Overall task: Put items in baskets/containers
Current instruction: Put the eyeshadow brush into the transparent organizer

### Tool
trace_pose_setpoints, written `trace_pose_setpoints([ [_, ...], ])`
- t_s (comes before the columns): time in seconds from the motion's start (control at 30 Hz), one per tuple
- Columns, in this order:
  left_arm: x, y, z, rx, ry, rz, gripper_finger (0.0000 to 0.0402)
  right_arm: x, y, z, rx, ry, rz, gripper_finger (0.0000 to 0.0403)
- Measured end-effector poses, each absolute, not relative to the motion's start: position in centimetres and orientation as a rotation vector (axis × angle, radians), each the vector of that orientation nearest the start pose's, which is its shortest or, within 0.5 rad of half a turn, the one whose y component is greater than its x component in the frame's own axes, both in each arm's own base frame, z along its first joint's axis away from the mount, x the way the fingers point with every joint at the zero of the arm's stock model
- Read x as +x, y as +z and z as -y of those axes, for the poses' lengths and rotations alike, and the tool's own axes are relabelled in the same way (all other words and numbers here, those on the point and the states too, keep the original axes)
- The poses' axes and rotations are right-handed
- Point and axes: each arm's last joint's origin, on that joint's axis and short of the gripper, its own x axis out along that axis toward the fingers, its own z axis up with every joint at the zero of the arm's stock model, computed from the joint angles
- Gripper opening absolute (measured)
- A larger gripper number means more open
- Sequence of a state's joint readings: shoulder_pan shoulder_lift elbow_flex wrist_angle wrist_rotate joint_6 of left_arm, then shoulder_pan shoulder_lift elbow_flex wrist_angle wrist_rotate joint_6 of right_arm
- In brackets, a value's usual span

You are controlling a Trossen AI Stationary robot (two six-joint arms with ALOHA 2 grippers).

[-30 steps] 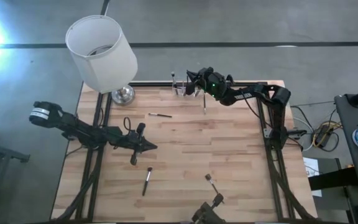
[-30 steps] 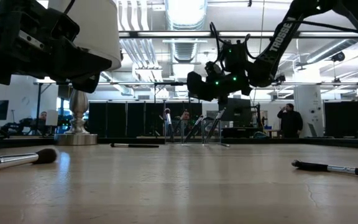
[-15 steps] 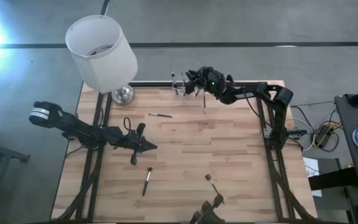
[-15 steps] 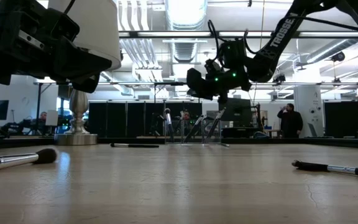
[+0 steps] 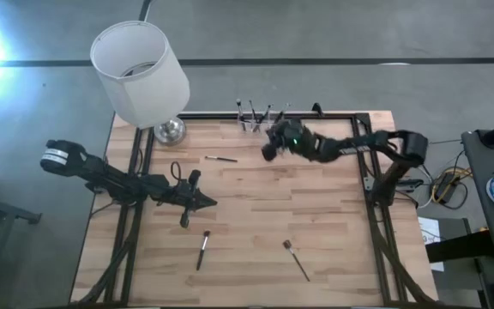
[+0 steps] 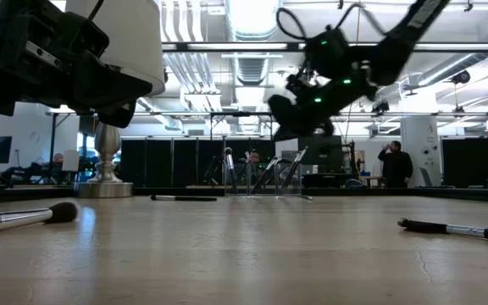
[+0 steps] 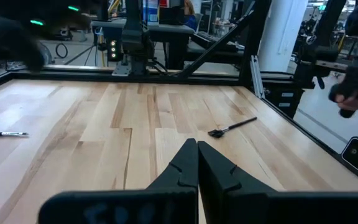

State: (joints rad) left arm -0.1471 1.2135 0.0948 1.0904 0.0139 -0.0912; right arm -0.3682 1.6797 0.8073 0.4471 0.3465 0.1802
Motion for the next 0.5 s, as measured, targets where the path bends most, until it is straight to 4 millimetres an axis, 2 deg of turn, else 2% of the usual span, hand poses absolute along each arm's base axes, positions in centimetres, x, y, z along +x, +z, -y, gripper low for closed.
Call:
trace_pose_setpoints([
  [0.1,18.3,15.4,2.8,-0.086,-0.160,-0.035,0.0000,29.5,16.9,10.6,0.276,-0.757,-0.361,0.0009],
  [0.2,18.4,15.5,2.8,-0.078,-0.160,-0.030,0.0000,28.0,16.2,9.4,0.401,-0.769,-0.341,0.0018],
  [0.33,18.6,15.7,2.8,-0.076,-0.160,-0.023,0.0000,26.9,14.4,9.1,0.500,-0.815,-0.399,0.0051],
  [0.5,18.8,15.5,2.8,-0.074,-0.158,-0.065,0.0000,26.6,12.4,9.1,0.500,-0.887,-0.461,0.0098],
])
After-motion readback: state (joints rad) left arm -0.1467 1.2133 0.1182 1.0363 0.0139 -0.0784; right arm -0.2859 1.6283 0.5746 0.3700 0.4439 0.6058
